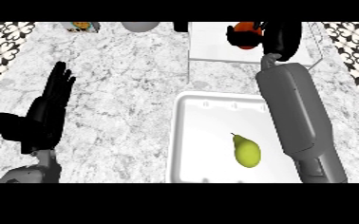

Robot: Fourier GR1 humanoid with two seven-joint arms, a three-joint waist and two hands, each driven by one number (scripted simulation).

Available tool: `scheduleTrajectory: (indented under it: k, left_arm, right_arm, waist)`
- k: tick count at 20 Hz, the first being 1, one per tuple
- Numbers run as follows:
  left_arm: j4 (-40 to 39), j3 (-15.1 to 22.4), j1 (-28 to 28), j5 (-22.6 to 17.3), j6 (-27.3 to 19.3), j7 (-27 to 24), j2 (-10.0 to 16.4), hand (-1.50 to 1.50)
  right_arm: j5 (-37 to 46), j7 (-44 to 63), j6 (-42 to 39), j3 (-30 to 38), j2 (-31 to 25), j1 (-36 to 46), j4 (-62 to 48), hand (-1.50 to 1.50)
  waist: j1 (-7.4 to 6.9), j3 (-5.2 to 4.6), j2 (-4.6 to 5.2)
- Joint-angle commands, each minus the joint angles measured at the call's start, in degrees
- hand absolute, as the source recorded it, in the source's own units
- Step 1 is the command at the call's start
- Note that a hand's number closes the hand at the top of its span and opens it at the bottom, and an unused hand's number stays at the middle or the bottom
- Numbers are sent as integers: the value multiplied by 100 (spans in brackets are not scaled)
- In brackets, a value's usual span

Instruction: Pick the tomato from the tray and place it in the tiered shelf

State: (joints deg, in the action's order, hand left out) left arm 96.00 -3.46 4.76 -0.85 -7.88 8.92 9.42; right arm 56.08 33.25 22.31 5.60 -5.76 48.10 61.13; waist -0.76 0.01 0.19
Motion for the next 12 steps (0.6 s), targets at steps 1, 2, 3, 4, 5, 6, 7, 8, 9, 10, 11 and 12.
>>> scheduleTrajectory:
  k: [1,2,3,4,5,6,7,8,9,10,11,12]
  left_arm:
    - [-91,79,157,169,-88,16,-65,0]
    - [325,63,-2,118,-55,319,33,0]
    - [-9,-27,-20,49,11,-11,-11,0]
    - [117,-83,3,-73,116,156,65,0]
    - [-71,-35,445,72,-18,248,37,0]
    - [-33,42,-7,136,-40,-205,-120,0]
    - [-127,-70,302,32,47,96,17,0]
    - [-276,-73,140,-20,115,-217,-53,0]
    - [472,101,17,97,1,479,-41,0]
    - [31,61,215,153,-9,179,-82,0]
    - [-358,175,32,365,-165,-422,-312,0]
    - [-262,76,274,202,-80,54,-186,0]
  right_arm:
    - [-258,-265,752,393,137,338,-728,150]
    - [-502,-474,912,579,77,151,-660,150]
    - [-661,-413,657,703,-25,622,-1002,150]
    - [-886,-748,663,809,-122,450,-1191,-150]
    - [-893,-898,825,800,13,557,-1594,-150]
    - [-1079,-1138,737,913,-120,665,-1816,-150]
    - [-1204,-1304,586,939,-197,817,-1951,-150]
    - [-1258,-1432,692,1068,-270,928,-2302,-150]
    - [-1188,-1169,618,897,-140,851,-1958,-150]
    - [-1321,-1409,592,899,-110,846,-2006,-150]
    - [-1394,-1533,738,1048,-164,1032,-2306,-150]
    - [-1655,-1745,436,1220,-432,1133,-2363,-150]
  waist:
    - [-17,1,12]
    - [-37,5,7]
    - [-36,1,13]
    - [-30,2,11]
    - [-34,3,27]
    - [-55,2,25]
    - [-38,2,22]
    - [-64,1,34]
    - [-23,2,-4]
    - [-3,1,2]
    - [-29,0,20]
    - [-26,2,20]
